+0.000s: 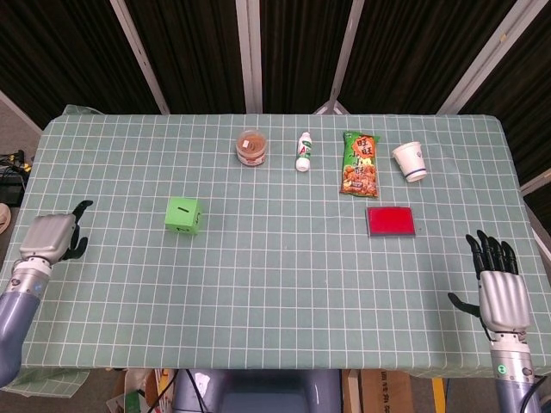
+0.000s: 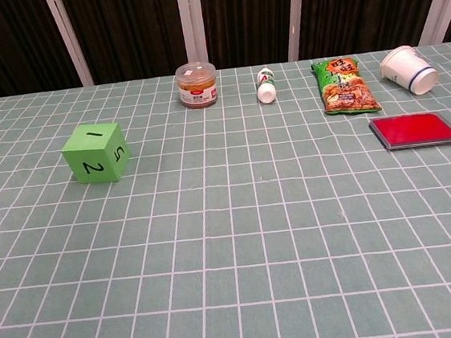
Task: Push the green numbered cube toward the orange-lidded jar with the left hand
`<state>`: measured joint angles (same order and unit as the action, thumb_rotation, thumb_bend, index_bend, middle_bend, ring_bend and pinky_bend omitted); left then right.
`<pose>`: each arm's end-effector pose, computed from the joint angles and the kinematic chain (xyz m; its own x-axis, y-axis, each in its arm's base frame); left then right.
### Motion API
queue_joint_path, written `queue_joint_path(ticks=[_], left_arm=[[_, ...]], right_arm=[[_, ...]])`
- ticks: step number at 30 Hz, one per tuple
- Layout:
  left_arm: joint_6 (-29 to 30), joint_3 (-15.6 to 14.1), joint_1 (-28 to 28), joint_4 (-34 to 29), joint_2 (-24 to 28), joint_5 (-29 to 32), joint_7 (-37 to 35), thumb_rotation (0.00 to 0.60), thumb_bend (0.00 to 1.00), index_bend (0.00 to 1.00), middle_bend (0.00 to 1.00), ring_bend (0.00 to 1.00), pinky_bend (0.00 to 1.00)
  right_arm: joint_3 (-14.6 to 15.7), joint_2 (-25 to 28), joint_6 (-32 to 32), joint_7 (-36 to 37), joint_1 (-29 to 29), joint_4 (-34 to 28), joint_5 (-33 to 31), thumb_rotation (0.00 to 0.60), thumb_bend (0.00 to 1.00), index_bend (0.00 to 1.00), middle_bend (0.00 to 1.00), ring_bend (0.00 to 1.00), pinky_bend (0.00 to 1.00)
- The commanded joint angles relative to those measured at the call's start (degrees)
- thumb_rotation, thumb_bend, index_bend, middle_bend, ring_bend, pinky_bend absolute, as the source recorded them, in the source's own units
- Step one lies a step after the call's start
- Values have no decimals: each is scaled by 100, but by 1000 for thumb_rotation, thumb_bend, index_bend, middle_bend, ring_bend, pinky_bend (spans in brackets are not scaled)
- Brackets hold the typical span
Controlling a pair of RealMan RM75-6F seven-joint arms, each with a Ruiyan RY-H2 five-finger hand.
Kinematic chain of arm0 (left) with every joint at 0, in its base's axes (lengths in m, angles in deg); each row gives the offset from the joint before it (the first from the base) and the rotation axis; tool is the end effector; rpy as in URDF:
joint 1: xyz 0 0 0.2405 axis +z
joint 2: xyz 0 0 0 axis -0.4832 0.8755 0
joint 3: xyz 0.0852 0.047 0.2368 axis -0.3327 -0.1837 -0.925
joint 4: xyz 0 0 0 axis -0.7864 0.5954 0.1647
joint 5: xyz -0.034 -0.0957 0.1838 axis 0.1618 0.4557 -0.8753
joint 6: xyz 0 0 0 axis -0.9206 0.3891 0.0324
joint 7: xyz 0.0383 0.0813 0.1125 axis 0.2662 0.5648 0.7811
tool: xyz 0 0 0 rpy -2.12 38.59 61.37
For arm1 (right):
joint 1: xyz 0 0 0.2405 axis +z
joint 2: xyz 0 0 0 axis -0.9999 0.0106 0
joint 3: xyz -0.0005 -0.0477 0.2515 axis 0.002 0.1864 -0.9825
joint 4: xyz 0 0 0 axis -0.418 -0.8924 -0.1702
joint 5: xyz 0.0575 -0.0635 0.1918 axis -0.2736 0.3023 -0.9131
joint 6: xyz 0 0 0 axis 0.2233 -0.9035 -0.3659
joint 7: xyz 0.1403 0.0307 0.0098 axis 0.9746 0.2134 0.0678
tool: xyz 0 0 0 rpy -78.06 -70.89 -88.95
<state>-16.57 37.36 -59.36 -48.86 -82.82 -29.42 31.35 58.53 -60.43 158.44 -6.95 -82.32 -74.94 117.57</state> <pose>-0.2743 0.3242 0.1395 0.5007 0.3507 0.7914 0.8305 0.0634 -0.5535 -0.3034 -0.2070 0.1332 0.4135 0.0394 0.9096 -0.9085 0.0836 0.4094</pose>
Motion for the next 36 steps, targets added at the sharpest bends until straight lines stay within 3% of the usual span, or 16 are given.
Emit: queue_joint_path(ticks=[1,9,16,24,36], left_arm=[[-602,9,-771,-391,295,1245,694,600,652,119,752,546,569],[-1337,-493,-2127,-584,467,3453,1480,600,657,136,758,547,569],[-1464,-983,-3075,-333,85,4590,1789,600,656,138,756,546,569],[-1443,-1159,-3417,17,-407,4848,1660,600,655,139,750,546,568],[-1471,-1171,-3448,225,-687,4521,1139,600,655,139,750,546,567]], right_arm=[[-12,-16,-20,-38,8,-6,-35,600,45,72,0,0,0],[-44,-43,-33,-106,11,-9,-118,600,45,72,0,0,0],[-102,-55,-23,-89,5,19,-209,600,45,72,0,0,0],[-121,-80,-40,-105,11,37,-259,600,44,72,0,0,0],[-164,-110,3,-154,-6,2,-337,600,45,72,0,0,0]])
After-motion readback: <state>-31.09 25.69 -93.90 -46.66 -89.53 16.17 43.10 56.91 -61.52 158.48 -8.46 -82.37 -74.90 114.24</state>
